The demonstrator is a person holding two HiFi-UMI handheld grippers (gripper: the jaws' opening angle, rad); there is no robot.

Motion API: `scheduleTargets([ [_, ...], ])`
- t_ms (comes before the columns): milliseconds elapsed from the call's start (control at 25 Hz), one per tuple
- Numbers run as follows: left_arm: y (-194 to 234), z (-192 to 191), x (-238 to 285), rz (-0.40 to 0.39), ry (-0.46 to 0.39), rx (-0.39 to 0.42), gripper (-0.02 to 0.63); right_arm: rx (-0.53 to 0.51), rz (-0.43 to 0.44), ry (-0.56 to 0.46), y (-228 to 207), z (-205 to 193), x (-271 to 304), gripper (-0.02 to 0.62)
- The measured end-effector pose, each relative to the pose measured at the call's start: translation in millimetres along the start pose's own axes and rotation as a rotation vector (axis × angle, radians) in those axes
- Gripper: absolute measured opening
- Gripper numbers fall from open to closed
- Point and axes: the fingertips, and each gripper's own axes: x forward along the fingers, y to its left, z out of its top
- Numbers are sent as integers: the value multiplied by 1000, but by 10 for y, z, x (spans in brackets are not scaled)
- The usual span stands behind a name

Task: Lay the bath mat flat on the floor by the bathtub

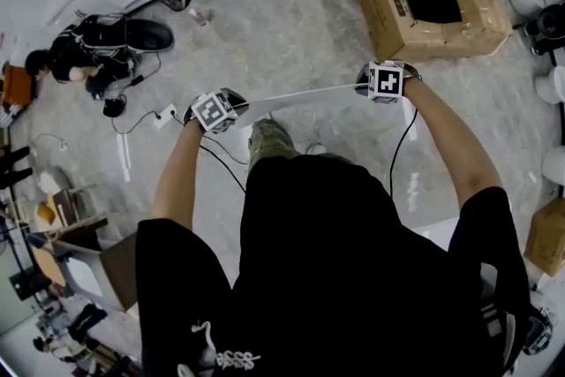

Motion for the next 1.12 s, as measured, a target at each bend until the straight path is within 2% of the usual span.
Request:
scheduleTargets([
  [240, 246, 84, 44, -5, -2, 60, 25, 13, 24, 6, -221, 25, -18, 28],
  [440, 640, 179, 206, -34, -11, 76, 25, 44, 17, 39, -632, -85, 48, 28],
  [800, 1675, 401, 76, -71, -70, 71, 25, 85, 17, 13, -1715, 168, -73, 28],
  [1000, 2301, 484, -97, -42, -76, 75, 25, 107, 32, 36, -2353, 379, -152, 28],
  [1120, 2635, 505, -147, -42, -86, 51, 25, 121, 27, 55, -2726, 499, -217, 28],
])
